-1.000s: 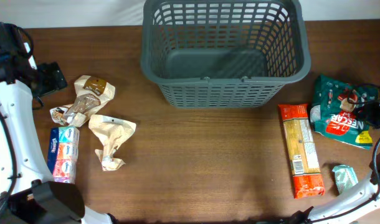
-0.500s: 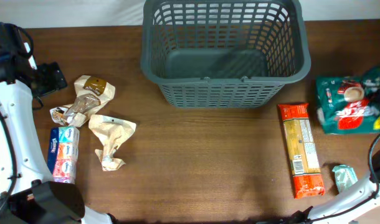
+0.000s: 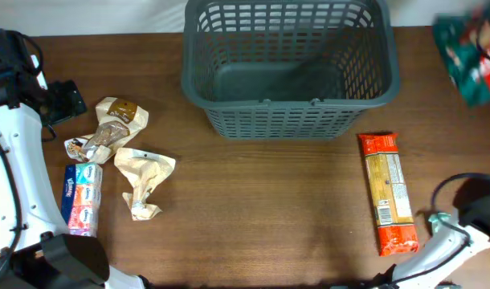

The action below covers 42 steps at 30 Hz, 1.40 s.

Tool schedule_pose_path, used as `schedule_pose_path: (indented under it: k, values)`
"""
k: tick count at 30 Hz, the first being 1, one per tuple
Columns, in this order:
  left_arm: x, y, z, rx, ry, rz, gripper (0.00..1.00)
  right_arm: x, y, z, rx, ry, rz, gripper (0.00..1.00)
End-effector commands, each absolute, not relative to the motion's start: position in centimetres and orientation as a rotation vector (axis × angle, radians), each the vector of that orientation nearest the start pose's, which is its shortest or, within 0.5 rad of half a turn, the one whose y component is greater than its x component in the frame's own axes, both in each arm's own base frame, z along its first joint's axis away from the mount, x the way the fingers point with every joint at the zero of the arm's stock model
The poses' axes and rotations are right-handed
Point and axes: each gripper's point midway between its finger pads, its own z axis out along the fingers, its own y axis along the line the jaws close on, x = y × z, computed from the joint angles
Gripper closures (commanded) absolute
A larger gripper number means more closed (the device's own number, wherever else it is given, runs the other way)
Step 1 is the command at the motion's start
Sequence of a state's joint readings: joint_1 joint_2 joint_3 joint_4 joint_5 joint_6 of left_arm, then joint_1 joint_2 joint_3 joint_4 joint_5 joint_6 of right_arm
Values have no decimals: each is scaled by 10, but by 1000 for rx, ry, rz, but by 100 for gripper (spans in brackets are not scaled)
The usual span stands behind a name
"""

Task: Pack container
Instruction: 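Lift the coffee bag and release it into the basket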

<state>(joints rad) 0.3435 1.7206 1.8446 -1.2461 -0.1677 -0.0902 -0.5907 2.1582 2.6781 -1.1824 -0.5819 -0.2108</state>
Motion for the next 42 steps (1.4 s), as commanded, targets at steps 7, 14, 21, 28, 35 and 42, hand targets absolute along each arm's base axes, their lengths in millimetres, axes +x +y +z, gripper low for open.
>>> schedule_pose_path:
  k: [7, 14, 21, 28, 35, 42]
  values:
    - [363, 162, 246, -617, 2640, 299, 4, 439, -59, 592, -265, 1529, 201, 96]
    - [362, 160, 245, -589, 2656, 293, 4, 451, 48, 549, -482, 1630, 467, 96]
    - [362, 158, 245, -533, 2675, 289, 4, 462, 126, 476, -697, 1789, 602, 96]
    - [361, 156, 244, -517, 2684, 283, 4, 466, 148, 411, -801, 1962, 588, 96]
    - [361, 156, 244, -492, 2690, 288, 3, 469, 132, 366, -824, 2126, 440, 28]
    - [362, 157, 244, -477, 2690, 292, 2, 462, 129, 408, -830, 2004, 376, 1]
